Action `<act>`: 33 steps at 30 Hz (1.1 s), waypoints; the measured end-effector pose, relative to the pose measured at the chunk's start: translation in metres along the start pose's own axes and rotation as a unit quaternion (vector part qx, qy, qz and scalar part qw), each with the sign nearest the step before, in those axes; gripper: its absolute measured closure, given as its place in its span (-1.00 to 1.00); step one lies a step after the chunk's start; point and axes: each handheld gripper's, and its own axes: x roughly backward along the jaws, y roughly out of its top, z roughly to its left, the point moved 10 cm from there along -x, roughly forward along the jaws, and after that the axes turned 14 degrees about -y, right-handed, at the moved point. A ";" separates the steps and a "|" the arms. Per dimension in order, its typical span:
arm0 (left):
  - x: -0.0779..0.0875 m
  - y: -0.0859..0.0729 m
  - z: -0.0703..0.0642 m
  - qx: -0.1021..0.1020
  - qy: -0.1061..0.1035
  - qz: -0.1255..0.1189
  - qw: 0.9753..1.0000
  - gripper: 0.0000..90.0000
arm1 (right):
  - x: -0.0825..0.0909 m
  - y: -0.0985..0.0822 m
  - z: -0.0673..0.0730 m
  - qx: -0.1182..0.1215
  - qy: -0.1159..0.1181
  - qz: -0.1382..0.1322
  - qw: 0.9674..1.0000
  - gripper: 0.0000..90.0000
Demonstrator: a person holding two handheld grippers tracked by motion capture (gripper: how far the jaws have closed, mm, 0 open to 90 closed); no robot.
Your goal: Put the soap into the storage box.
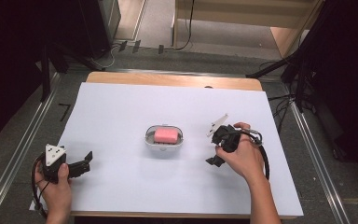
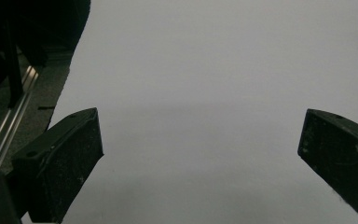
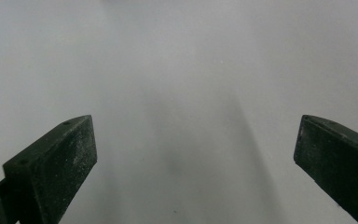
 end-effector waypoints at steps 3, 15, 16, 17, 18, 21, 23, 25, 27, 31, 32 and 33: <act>0.000 0.000 0.000 -0.001 0.000 -0.001 1.000 -1.00 | 0.003 -0.007 -0.002 -0.007 0.000 -0.007 1.000 -1.00; 0.000 0.000 -0.001 -0.006 0.002 0.001 1.000 -1.00 | 0.011 -0.045 -0.009 -0.034 -0.015 -0.017 0.999 -1.00; 0.000 0.000 -0.001 -0.006 0.002 0.000 1.000 -1.00 | 0.011 -0.047 -0.008 -0.037 -0.014 -0.019 0.999 -1.00; 0.000 0.000 -0.001 -0.006 0.002 0.001 1.000 -1.00 | 0.012 -0.049 -0.008 -0.038 -0.014 -0.024 0.999 -1.00; 0.000 0.000 -0.001 -0.006 0.002 0.001 1.000 -1.00 | 0.013 -0.052 -0.009 -0.044 -0.020 -0.026 0.999 -1.00; 0.000 0.000 -0.001 -0.006 0.003 0.001 1.000 -1.00 | 0.017 -0.057 -0.011 -0.057 -0.024 -0.038 0.997 -1.00; 0.000 0.000 -0.001 -0.006 0.003 0.000 1.000 -1.00 | 0.018 -0.062 -0.011 -0.063 -0.027 -0.040 0.997 -1.00; 0.000 0.000 -0.001 -0.006 0.002 0.000 1.000 -1.00 | 0.019 -0.067 -0.012 -0.067 -0.029 -0.039 0.997 -1.00; 0.000 0.000 -0.001 -0.007 0.003 0.001 1.000 -1.00 | 0.019 -0.071 -0.012 -0.070 -0.032 -0.039 0.996 -1.00; 0.000 0.000 -0.002 -0.010 0.003 0.002 1.000 -1.00 | 0.018 -0.081 -0.011 -0.076 -0.036 -0.044 0.995 -1.00; 0.000 0.000 -0.002 -0.011 0.002 0.003 1.000 -1.00 | 0.017 -0.083 -0.011 -0.078 -0.036 -0.046 0.995 -1.00; 0.000 0.000 -0.002 -0.011 0.003 0.003 1.000 -1.00 | 0.016 -0.086 -0.010 -0.084 -0.035 -0.044 0.995 -1.00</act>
